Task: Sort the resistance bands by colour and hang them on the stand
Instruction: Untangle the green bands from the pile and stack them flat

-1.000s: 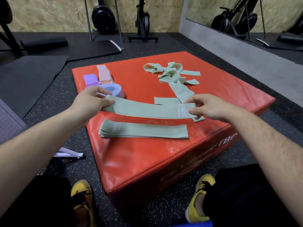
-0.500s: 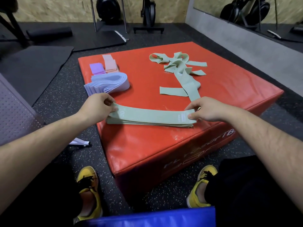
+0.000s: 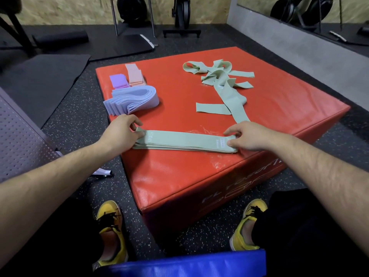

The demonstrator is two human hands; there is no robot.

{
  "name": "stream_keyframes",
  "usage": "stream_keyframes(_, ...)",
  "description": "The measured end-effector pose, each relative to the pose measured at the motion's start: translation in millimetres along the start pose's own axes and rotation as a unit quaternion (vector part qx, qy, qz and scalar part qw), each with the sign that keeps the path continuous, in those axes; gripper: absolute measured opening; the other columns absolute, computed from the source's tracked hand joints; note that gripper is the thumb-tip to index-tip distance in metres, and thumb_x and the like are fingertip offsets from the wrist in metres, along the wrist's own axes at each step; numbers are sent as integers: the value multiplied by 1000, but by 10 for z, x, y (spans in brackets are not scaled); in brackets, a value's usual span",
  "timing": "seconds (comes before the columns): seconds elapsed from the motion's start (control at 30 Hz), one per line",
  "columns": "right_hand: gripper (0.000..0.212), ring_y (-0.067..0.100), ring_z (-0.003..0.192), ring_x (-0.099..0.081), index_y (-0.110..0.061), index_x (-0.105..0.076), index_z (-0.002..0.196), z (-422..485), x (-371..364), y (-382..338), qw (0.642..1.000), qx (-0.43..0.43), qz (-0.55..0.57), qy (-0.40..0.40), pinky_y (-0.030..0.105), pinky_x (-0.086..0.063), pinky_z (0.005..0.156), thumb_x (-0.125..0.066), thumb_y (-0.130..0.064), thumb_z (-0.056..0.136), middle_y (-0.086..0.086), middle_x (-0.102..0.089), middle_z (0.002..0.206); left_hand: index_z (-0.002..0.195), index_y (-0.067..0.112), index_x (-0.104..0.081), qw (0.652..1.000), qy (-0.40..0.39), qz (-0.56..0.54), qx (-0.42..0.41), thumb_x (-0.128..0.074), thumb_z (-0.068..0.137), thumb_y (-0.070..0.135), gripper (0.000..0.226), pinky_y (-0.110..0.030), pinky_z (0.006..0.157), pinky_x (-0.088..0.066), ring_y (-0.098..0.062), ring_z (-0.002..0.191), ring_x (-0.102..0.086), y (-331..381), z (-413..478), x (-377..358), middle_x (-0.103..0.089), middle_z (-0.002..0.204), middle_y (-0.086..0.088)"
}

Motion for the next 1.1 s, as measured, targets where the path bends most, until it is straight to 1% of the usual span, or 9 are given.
stream_keyframes(0.07, 37, 13, 92, -58, -38, -64, 120, -11, 15, -23, 1000, 15, -6, 7, 30, -46, 84, -72, -28, 85, -6, -54, 101, 90, 22, -63, 1000, -8, -2, -7, -78, 83, 19, 17, -29, 73, -37, -19, 82, -53, -9, 0, -19, -57, 90, -3)
stream_keyframes(0.17, 23, 15, 95, -61, -40, -65, 99, -15, 13, -49, 999, 27, -18, 16, 33, -48, 89, -74, -29, 82, -4, -47, 101, 73, 33, -55, 999, -32, 0, -12, -76, 84, 21, 26, -26, 78, -36, -20, 92, -52, -51, 11, -83, -58, 95, -8)
stream_keyframes(0.23, 18, 15, 94, -63, -40, -65, 94, -25, -3, -68, 999, 26, -22, 13, 35, -48, 91, -73, -30, 82, -4, -46, 101, 73, 34, -55, 999, -38, 2, -9, -75, 85, 21, 27, -25, 81, -35, -17, 92, -49, -61, 4, -100, -58, 98, -9)
stream_keyframes(0.37, 14, 14, 94, -62, -40, -67, 94, -35, 22, -66, 999, 25, -25, 17, 37, -49, 93, -73, -34, 82, -5, -46, 101, 82, 23, -66, 999, -16, 47, -17, -76, 84, 22, 10, -32, 90, -36, -23, 100, -47, -23, 0, -62, -53, 98, -8)
stream_keyframes(0.47, 8, 9, 96, -59, -41, -69, 91, -41, 78, -83, 999, 31, -19, 26, 34, -48, 90, -72, -37, 84, -7, -47, 101, 82, 16, -72, 994, 23, 102, -42, -74, 80, 19, 4, -37, 85, -37, -35, 95, -49, 98, 16, -23, -51, 94, -8)
stream_keyframes(0.67, 6, -4, 86, -50, -37, -70, 93, 11, 186, -130, 997, 38, 2, 66, 28, -41, 82, -64, -39, 91, -13, -47, 98, 77, 15, -72, 988, 46, 91, -114, -66, 77, 27, 13, -43, 80, -45, -35, 87, -54, 597, 137, -176, -57, 84, -7)
stream_keyframes(0.77, 7, -3, 83, -51, -37, -70, 94, 69, 212, -129, 995, 40, 19, 88, 27, -42, 82, -64, -39, 92, -12, -48, 95, 83, 18, -72, 989, 33, 65, -132, -72, 82, 26, 8, -42, 81, -45, -32, 87, -51, 931, 243, -339, -56, 88, -6)
stream_keyframes(0.93, 9, 3, 81, -53, -33, -70, 97, 154, 249, -52, 992, 43, 28, 117, 27, -42, 82, -64, -37, 92, -7, -51, 96, 97, 23, -72, 983, -3, 33, -179, -67, 88, 35, 16, -40, 88, -43, -28, 96, -51, 1441, 460, -685, -58, 97, -2)
stream_keyframes(1.1, 9, 25, 111, -54, -34, -65, 97, 247, 285, 410, 990, -48, -12, 131, 40, -44, 102, -61, -33, 89, 5, -52, 112, 115, 26, -68, 975, -58, 13, -216, -63, 92, 41, 28, -35, 96, -39, -23, 109, -49, 1882, 588, -1023, -58, 111, 1)
Point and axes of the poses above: each hand's wrist, its own z-axis towards the middle knuckle, its own x-axis out of the back of the hand, y = z × x, the point moved 8 cm from there along z, towards the middle knuckle
